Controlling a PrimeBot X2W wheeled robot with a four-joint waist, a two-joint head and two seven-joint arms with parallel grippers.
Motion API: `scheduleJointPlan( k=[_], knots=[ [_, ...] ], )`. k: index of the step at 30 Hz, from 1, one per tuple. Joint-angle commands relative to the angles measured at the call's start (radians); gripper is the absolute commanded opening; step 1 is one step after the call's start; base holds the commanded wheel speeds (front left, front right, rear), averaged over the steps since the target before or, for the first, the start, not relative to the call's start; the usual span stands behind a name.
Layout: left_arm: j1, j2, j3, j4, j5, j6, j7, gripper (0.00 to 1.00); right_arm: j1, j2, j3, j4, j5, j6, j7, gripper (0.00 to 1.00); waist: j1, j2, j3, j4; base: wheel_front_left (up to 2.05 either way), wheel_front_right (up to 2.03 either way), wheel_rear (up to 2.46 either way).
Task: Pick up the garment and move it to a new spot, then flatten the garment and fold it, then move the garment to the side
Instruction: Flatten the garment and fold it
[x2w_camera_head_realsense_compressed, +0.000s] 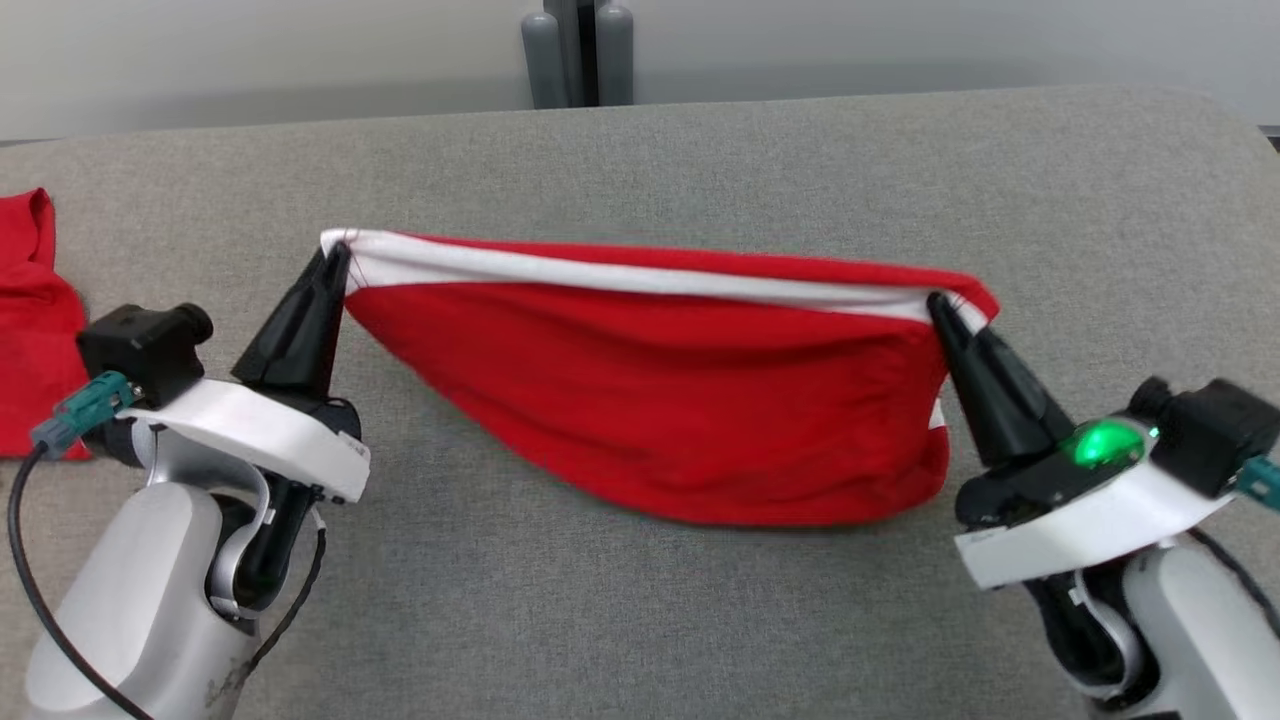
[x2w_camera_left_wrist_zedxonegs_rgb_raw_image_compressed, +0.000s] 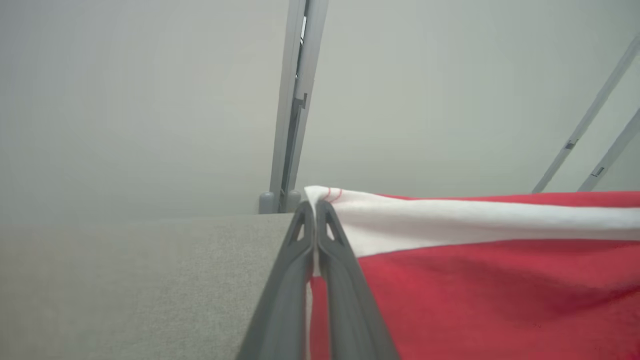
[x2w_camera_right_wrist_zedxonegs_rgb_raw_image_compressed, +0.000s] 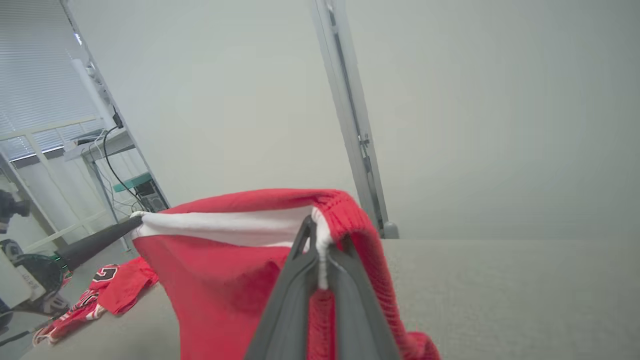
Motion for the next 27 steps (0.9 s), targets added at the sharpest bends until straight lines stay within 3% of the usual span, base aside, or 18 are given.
scheduleJointPlan(
  k=[1, 8, 14, 20, 27],
  knots=[
    [-0.019, 0.008, 0.007, -0.028, 0.008, 0.011, -0.009, 0.0, -0.019, -0.016, -0.012, -0.02, 0.003, 0.0, 0.008, 0.0, 0.0, 0.0, -0.008, 0.001, 0.0, 0.0, 0.0],
    [-0.074, 0.021, 0.005, -0.327, 0.1, 0.09, -0.032, 0.0, -0.101, -0.093, -0.07, -0.182, -0.007, 0.001, 0.104, 0.0, 0.0, 0.0, -0.052, 0.032, 0.0, 0.0, 0.0],
    [-0.151, 0.027, -0.001, -0.582, 0.19, 0.153, -0.015, 0.0, -0.137, -0.109, -0.129, -0.317, -0.035, 0.001, 0.195, 0.0, 0.0, 0.0, -0.103, 0.055, 0.0, 0.0, 0.0],
    [-0.182, 0.036, -0.014, -0.698, 0.23, 0.179, 0.025, 0.0, -0.126, -0.092, -0.156, -0.366, -0.038, 0.001, 0.24, 0.0, 0.0, 0.0, -0.13, 0.054, 0.0, 0.0, 0.0],
    [-0.184, 0.038, -0.03, -0.727, 0.227, 0.19, 0.064, 0.0, -0.105, -0.085, -0.167, -0.346, -0.056, 0.001, 0.256, 0.0, 0.0, 0.0, -0.124, 0.051, 0.0, 0.0, 0.0]
  ],
)
